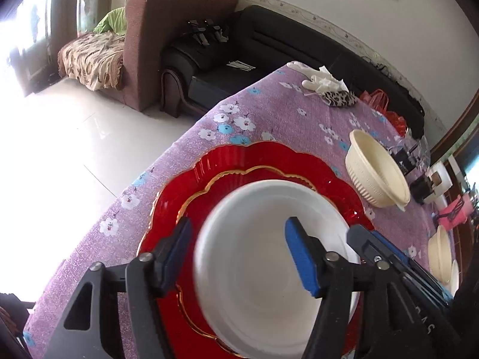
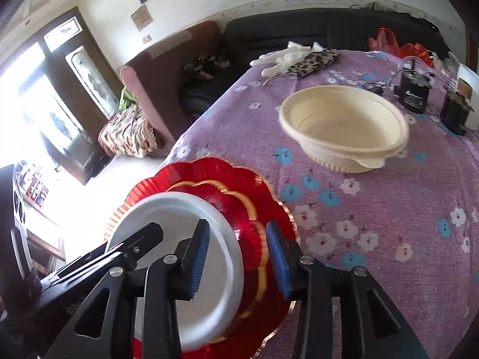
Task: Organize plates and bowls
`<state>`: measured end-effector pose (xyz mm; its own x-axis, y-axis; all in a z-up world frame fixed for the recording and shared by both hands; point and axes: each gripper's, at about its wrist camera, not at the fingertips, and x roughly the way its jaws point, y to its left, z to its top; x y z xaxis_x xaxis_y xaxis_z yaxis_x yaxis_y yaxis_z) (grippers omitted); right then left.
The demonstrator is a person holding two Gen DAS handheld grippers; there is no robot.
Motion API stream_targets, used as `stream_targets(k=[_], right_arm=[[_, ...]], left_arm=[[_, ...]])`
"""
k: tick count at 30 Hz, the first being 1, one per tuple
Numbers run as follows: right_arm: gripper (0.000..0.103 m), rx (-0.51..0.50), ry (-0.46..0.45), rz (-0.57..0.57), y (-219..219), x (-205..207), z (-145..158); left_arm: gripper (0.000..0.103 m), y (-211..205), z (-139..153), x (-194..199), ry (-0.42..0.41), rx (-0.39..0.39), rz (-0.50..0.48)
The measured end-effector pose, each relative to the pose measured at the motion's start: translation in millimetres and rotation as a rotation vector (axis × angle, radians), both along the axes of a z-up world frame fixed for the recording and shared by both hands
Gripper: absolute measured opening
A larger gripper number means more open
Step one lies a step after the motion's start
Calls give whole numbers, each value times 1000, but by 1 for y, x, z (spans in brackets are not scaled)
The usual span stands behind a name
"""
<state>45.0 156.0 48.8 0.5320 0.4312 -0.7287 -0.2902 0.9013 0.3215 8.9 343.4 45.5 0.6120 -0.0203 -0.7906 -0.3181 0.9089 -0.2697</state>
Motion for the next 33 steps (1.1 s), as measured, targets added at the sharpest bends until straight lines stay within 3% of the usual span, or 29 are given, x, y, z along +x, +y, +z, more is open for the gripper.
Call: stream_targets(k=[6,13,16,19,23,26,29,31,32,33], right_arm=[[44,8,-57,3,-15,-29,20],[49,-24,-136,12,-42,-84,27],[50,-36,-161,11,-62,-107,21],[54,-67,-187,-14,-87,-125,12],[55,-92,-153,-92,-124,-115,13],[55,-37,-188,-185,-165,-96,52],[56,-5,-292,-251,-201,-99,110],[73,19,-380,-287,-222,-115,143],[88,25,-409,-302,-228,-123,152],[95,35,-436,-319,-237,-133,158]], left_arm=[[65,1,16,-14,-31,41,18],[68,-13,45,-59,-114,127,46],[78,-34,57,-86,-171,129,37],[79,-67,64,-101,-202,114,-15],[80,-128,79,-88,-177,127,-136],[79,-169,118,-83,-227,119,-231],[80,-193,161,-92,-305,115,-285],[90,-205,181,-105,-366,152,-299],[92,-210,185,-113,-389,179,-300],[93,-213,185,-119,-401,196,-298]])
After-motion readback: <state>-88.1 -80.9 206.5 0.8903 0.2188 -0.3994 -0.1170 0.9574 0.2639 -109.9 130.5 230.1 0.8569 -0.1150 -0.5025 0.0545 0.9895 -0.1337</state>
